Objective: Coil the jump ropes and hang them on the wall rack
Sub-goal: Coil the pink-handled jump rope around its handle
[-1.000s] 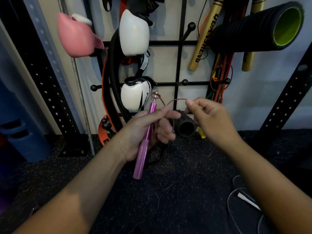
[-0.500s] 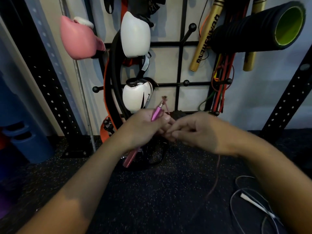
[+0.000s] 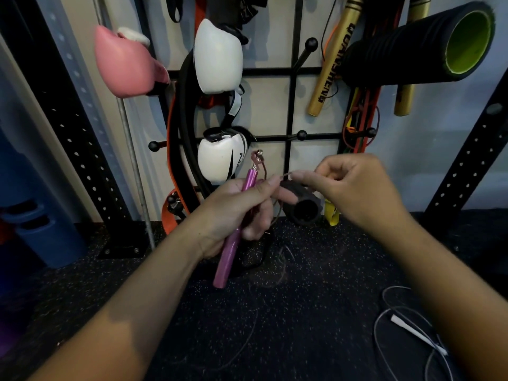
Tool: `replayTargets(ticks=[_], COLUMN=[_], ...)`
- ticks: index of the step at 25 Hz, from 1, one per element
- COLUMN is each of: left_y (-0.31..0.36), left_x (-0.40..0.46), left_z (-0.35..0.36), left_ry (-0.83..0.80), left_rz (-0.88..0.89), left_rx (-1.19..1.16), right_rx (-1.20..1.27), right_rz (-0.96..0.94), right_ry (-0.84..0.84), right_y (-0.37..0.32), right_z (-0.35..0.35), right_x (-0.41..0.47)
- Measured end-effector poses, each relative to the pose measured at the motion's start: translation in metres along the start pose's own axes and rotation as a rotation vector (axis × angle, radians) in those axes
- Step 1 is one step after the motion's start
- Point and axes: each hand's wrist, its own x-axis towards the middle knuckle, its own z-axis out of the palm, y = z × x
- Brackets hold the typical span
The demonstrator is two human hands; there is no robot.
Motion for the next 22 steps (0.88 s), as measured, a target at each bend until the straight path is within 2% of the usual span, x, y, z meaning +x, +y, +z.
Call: replayTargets(ticks=[2,6,12,15,18,19,22], left_y=[0.0,-0.005,-0.002,-0.003,0.005,0.009,0.024], left_x=[0.001,0.002,0.0,0.0,-0.005,-0.006,-0.002], left_z=[0.002,-0.002,0.003,-0.003,-0.005,-0.002,0.003], left_ry=[0.03,-0.023,0.073,-0.083,-0.342,-0.352,-0.107], left_rz=[0.006,0.016,0.019,0.028,0.025,0.057,0.241], left_rx=[0.028,-0.064,-0.172,-0.303,-0.588,-0.683,-0.804], right_rx=[0.008,0.151,0.132,0.139,0.214,0.267,0.331], right_rz=[-0.014,0.014,0.045,0.031,0.054,0.086,0.22], right_ry=[-0.02,-0.206,-0.002,-0.006,-0.14,-0.185,-0.362], right_y=[0.004,0.011,0.004,0.006,0.017,0.021,0.031], right_z=[0.012,0.005,0.013,0.012,0.017,0.021,0.033], right_x=[0.0,0.006,-0.001,-0.001,0.0,-0.002,-0.014])
